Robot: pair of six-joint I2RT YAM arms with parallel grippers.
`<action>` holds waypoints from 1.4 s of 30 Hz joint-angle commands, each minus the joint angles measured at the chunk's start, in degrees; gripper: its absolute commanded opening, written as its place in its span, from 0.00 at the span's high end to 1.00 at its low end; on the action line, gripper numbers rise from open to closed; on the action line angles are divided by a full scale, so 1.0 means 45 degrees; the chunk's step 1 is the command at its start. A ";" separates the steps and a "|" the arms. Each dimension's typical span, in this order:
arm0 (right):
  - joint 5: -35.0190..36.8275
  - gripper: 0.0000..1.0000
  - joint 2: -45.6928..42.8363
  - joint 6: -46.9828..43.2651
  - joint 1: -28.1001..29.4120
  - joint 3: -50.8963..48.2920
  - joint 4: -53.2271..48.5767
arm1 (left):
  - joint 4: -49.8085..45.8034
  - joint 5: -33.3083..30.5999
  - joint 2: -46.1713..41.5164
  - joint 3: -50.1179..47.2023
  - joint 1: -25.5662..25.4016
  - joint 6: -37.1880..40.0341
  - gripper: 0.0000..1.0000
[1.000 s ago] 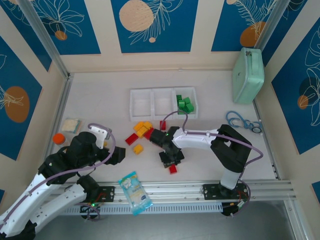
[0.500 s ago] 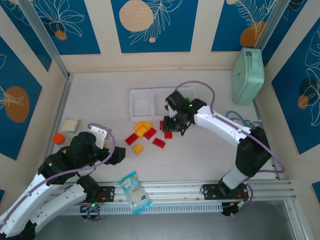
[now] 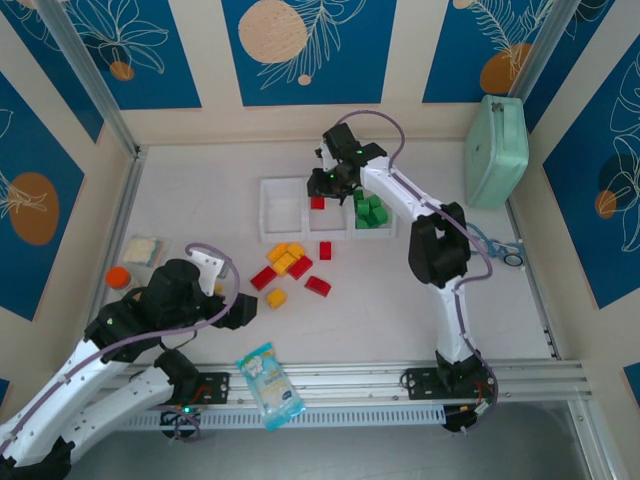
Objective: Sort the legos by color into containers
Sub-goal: Place the lego in the container, then pick up the lego from the center of the table.
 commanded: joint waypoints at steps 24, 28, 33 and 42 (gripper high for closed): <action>0.3268 0.07 -0.3718 0.3401 0.1152 -0.4607 -0.1253 | 0.0406 0.0404 0.0301 -0.0207 -0.0027 0.0325 0.01; 0.3630 0.12 -0.4793 0.4586 0.1855 -0.6985 0.0318 | 0.0446 0.0538 0.0330 -0.0211 -0.0013 0.0359 0.01; 0.3310 0.18 -0.3818 0.4437 0.1950 -0.6791 0.0329 | 0.0446 0.0620 0.0245 -0.0211 -0.0017 0.0394 0.01; 0.3494 0.27 -0.2179 0.3884 0.1940 -0.5546 -0.0033 | 0.0406 0.0414 0.0067 -0.0211 -0.0012 0.0325 0.01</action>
